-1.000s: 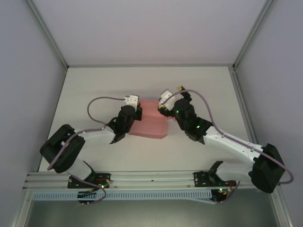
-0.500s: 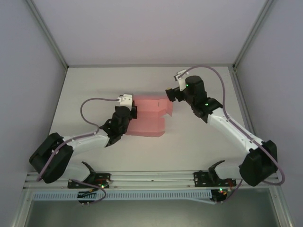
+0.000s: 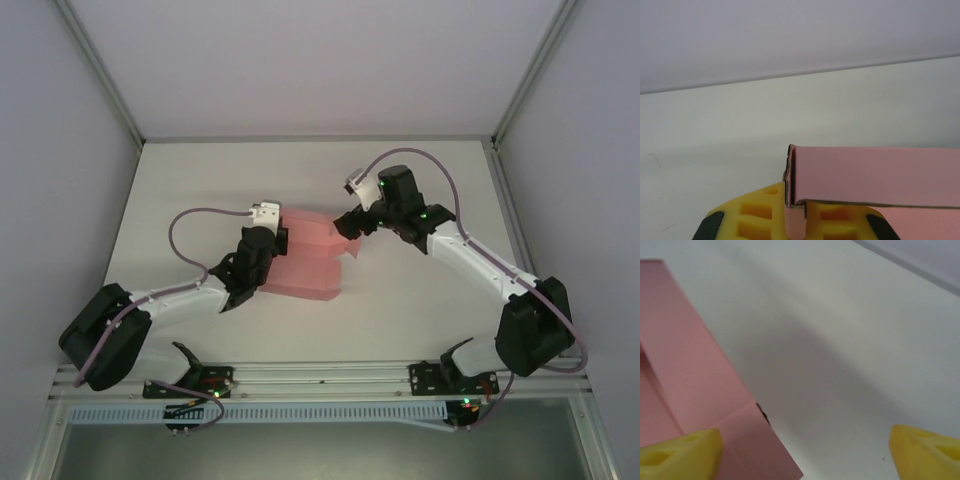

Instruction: Assemble paper box

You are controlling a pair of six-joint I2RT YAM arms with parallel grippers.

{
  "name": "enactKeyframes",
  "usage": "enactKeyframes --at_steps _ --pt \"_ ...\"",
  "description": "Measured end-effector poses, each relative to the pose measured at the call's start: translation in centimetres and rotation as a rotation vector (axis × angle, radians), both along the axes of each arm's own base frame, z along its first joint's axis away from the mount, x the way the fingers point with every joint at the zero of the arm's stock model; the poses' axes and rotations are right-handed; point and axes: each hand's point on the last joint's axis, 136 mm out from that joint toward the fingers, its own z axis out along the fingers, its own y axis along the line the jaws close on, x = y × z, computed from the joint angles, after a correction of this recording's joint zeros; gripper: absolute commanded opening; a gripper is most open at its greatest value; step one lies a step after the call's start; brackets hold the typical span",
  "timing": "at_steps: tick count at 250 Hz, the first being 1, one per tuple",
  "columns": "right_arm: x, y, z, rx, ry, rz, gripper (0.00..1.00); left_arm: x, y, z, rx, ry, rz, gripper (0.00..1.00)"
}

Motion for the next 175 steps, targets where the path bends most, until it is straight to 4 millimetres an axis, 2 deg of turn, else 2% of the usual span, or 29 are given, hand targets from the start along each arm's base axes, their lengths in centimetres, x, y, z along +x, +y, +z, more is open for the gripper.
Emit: enactKeyframes --at_steps 10,21,26,36,52,64,100,123,134,143,175 --pt "-0.3 0.2 -0.2 -0.013 -0.001 0.017 0.81 -0.1 0.0 -0.2 0.007 0.007 -0.001 0.00" --pt "-0.7 0.3 -0.4 -0.026 0.001 0.032 0.71 -0.1 0.1 -0.5 0.017 0.019 -0.001 0.00" --pt "-0.8 0.3 -0.5 -0.036 -0.002 0.043 0.70 -0.1 0.1 -0.6 0.020 0.021 0.001 0.00" --pt "-1.2 0.3 -0.8 -0.051 0.010 0.051 0.70 -0.1 0.1 -0.5 0.012 0.020 0.004 0.00" --pt "-1.8 0.0 -1.3 -0.082 0.024 0.056 0.78 0.1 -0.1 0.1 0.000 0.008 0.004 0.00" --pt "-2.2 -0.2 -1.4 -0.105 0.022 0.067 0.78 0.2 -0.2 0.5 -0.004 0.003 0.003 0.00" --pt "-2.6 -1.0 1.2 -0.147 -0.105 0.080 0.74 0.8 -0.8 1.4 -0.001 -0.004 0.000 0.00" --pt "-2.4 -1.1 3.0 -0.191 -0.219 0.084 0.70 0.7 -1.0 1.0 0.008 0.011 -0.011 0.00" --pt "-2.1 -0.9 3.3 -0.224 -0.268 0.087 0.62 0.6 -1.1 0.7 0.016 0.024 -0.021 0.00" --pt "-1.8 -0.8 3.3 -0.254 -0.302 0.091 0.57 0.4 -1.2 0.4 0.023 0.034 -0.029 0.00" --pt "-0.5 -0.3 2.1 -0.346 -0.356 0.103 0.56 0.2 -1.4 -0.2 0.037 0.061 -0.049 0.00"
